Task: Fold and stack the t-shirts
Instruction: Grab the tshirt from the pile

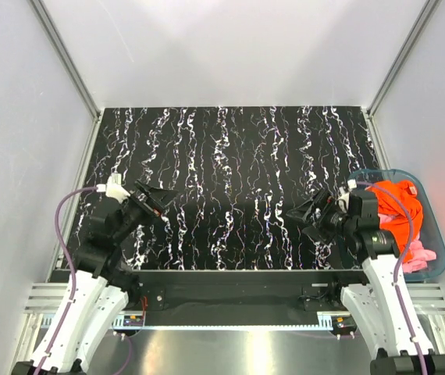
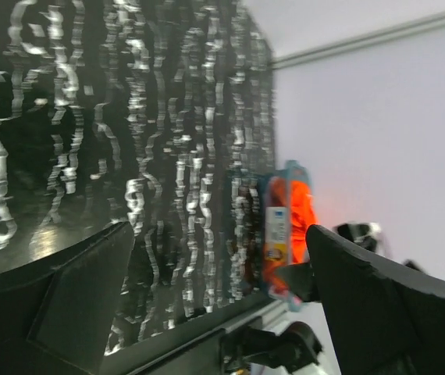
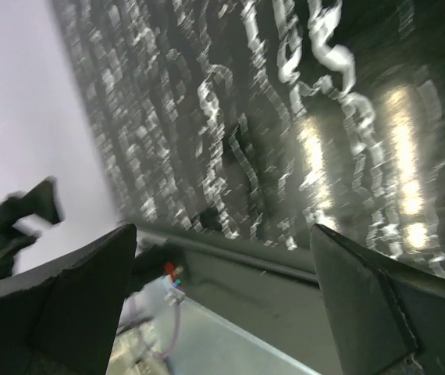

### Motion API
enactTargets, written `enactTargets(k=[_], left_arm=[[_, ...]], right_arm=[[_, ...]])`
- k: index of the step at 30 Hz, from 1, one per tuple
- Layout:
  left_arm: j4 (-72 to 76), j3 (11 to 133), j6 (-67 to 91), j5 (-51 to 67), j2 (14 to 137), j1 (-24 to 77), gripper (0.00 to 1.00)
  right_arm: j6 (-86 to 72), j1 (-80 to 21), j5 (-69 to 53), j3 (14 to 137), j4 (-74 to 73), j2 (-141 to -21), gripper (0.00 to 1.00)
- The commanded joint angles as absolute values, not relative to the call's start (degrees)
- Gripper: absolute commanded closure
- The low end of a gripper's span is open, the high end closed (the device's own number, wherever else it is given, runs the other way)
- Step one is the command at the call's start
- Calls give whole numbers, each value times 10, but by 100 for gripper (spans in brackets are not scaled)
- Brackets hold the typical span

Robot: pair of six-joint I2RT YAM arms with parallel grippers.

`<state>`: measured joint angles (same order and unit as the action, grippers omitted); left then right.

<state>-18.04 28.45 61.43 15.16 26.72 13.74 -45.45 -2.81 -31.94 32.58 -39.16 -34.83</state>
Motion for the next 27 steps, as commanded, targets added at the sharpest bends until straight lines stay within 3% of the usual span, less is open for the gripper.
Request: enactTargets(k=[1, 4, 9, 14, 16, 19, 21, 27], left_arm=[[-279, 355, 545, 97, 294, 134, 1], [-390, 416, 500, 84, 320, 132, 1], [-395, 432, 438, 119, 316, 123, 1], [-401, 465, 371, 168, 337, 121, 1], [-400, 475, 354, 194, 358, 121, 1], [-389, 480, 340, 203, 372, 127, 4], [-377, 479, 333, 199, 364, 129, 5], [-380, 508, 312, 196, 396, 169, 3]], right_arm=[[-368, -25, -179, 425, -434, -423, 0], [-356, -25, -125, 515, -447, -507, 0], [-340, -21, -7, 594, -445, -587, 1], [-328, 30, 164, 764, -495, -769, 4], [-316, 49, 202, 822, -499, -839, 7], [-320, 99, 262, 883, -522, -915, 20], [-344, 142, 300, 909, -568, -941, 24], [-342, 188, 388, 908, -571, -978, 21]])
